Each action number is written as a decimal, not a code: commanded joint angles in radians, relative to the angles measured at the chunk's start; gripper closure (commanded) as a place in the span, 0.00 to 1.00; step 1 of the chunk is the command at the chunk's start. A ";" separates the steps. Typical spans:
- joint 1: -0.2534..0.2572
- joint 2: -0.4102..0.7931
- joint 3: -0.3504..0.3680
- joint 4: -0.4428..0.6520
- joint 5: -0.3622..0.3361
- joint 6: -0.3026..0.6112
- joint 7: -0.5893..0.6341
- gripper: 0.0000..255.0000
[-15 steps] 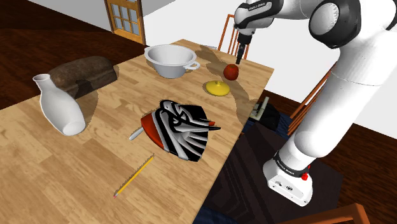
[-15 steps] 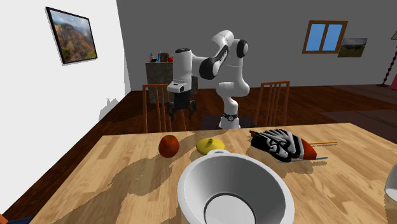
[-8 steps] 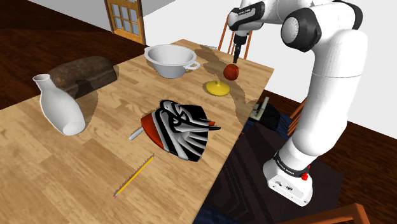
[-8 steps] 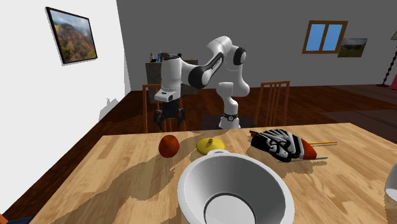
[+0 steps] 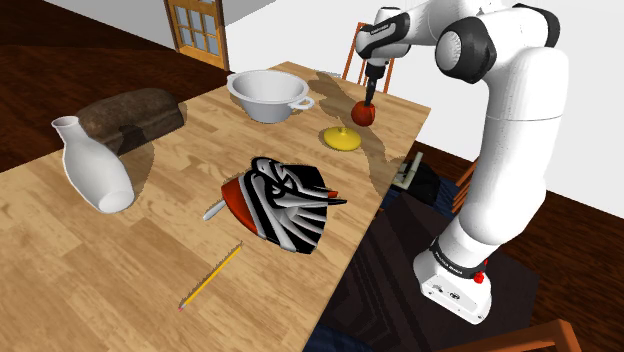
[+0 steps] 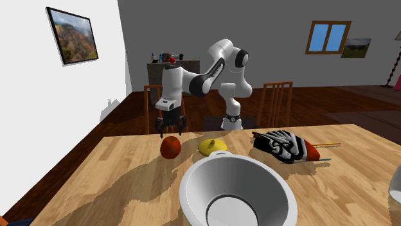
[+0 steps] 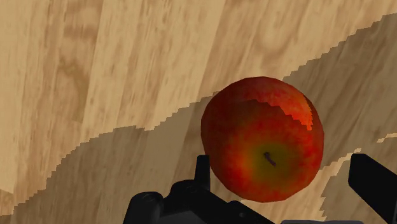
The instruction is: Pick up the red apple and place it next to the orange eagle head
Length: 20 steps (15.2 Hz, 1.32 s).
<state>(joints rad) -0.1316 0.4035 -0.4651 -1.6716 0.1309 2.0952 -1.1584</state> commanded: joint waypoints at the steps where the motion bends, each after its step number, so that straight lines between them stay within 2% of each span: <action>1: 0.000 0.001 0.000 -0.001 0.001 0.002 0.000 0.00; 5: 0.000 0.001 0.000 0.000 0.001 0.002 0.000 0.00; 6: 0.000 0.001 0.000 0.000 0.001 0.002 0.000 1.00; 15: 0.000 0.001 0.000 -0.001 0.001 0.002 0.000 1.00; 20: 0.002 -0.020 -0.005 0.039 -0.011 -0.056 0.005 1.00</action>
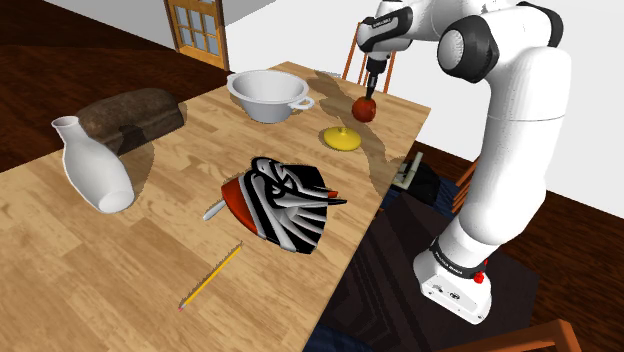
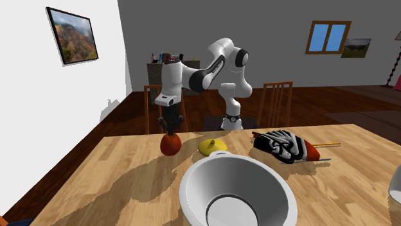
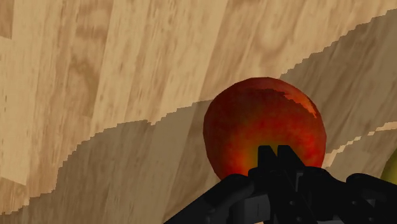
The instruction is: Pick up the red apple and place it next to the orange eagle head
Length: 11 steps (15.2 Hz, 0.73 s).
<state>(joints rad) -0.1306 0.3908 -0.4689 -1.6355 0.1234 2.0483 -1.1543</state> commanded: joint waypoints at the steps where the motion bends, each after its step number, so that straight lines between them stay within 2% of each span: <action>1: 0.001 -0.011 -0.003 0.011 -0.005 -0.021 0.001 1.00; 11: -0.001 -0.035 -0.010 0.113 -0.019 -0.145 0.006 1.00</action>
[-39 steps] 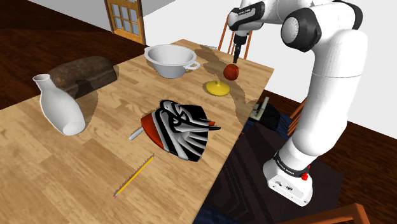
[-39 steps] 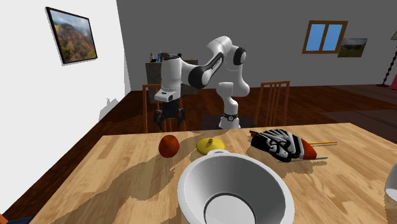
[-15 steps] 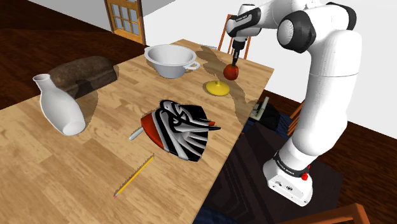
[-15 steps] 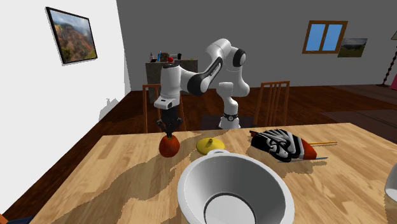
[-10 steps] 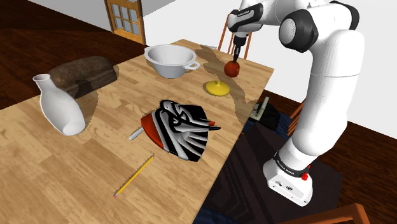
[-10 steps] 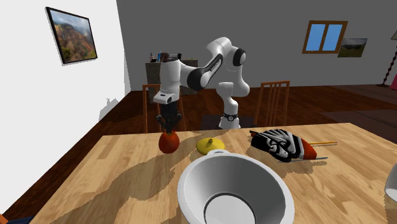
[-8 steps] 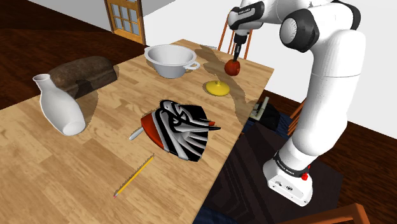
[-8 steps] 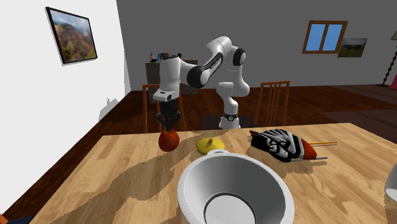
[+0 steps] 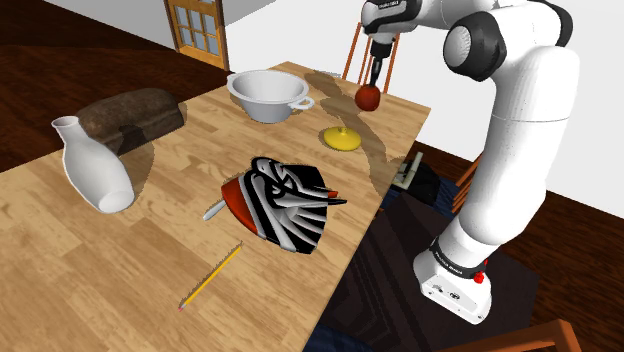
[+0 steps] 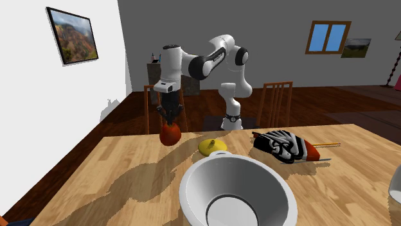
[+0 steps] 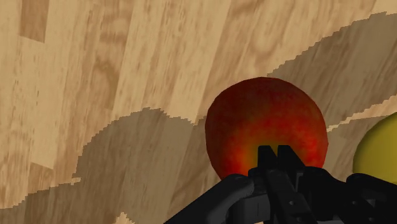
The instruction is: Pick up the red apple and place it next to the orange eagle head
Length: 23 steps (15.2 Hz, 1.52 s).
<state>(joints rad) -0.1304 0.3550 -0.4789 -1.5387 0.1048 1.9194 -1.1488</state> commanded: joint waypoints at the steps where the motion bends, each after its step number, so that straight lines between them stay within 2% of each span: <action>1: -0.001 -0.001 -0.001 0.028 -0.001 -0.029 0.001 1.00; 18: -0.029 0.020 -0.006 0.277 0.007 -0.257 -0.006 1.00; 23: 0.093 -0.138 0.014 0.061 -0.075 -0.189 0.116 1.00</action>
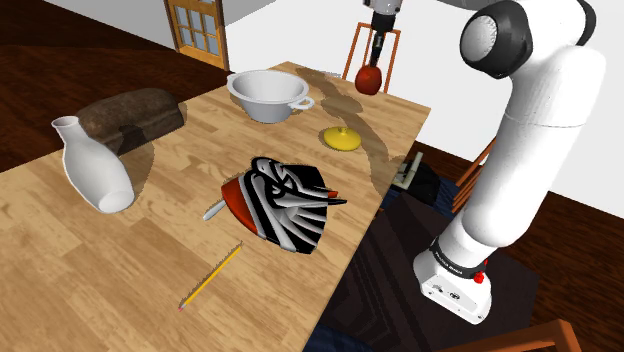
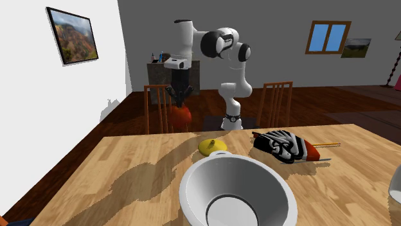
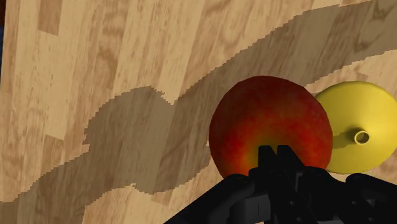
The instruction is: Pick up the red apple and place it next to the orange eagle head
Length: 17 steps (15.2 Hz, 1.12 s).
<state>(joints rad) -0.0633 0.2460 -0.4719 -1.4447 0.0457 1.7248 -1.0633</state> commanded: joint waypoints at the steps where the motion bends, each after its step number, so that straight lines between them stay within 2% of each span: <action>1: 0.045 -0.056 0.014 -0.068 -0.031 0.016 0.057 1.00; 9: 0.173 -0.229 0.094 -0.284 -0.120 0.061 0.271 1.00; 17: 0.267 -0.327 0.197 -0.408 -0.156 0.074 0.479 1.00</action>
<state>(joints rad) 0.1916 -0.0652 -0.2895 -1.8331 -0.1057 1.7967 -0.6142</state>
